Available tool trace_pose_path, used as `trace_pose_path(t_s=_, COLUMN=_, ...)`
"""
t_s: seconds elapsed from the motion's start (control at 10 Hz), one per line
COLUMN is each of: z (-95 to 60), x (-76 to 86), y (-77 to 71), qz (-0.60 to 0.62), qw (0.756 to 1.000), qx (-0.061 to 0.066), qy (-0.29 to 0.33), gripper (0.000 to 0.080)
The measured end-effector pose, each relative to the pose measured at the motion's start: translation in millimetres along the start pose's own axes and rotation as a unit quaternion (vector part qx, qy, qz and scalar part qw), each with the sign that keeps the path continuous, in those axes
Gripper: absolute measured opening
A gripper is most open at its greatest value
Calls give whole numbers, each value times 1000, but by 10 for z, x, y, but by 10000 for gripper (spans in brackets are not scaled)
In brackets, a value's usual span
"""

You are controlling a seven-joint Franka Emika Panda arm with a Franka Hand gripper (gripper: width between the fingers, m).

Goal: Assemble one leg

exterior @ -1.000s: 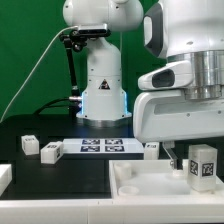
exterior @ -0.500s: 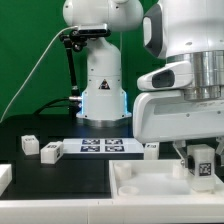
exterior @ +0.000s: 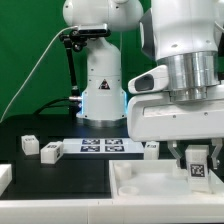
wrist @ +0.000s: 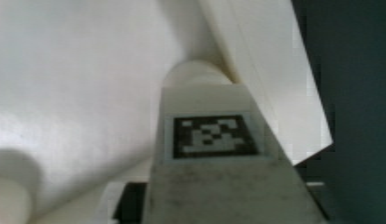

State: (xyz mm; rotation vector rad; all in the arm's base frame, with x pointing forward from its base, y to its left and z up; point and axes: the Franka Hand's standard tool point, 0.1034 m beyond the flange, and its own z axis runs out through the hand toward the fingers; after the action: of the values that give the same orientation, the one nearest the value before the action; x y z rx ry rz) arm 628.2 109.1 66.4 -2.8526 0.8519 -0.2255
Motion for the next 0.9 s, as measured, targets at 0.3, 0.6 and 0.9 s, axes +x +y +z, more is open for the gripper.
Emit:
trace_pose_path(t_s=0.3, z=-1, x=-9, y=30, qz=169, qw=986, qx=1, qy=9, gripper=292)
trace_pose_path(t_s=0.6, z=2, x=-45, y=29, qz=330, qw=944, qx=-2, qy=14, gripper=298)
trace_pose_path(t_s=0.9, z=1, x=-53, y=33, qz=373, qw=928, qx=-2, qy=8, gripper=362)
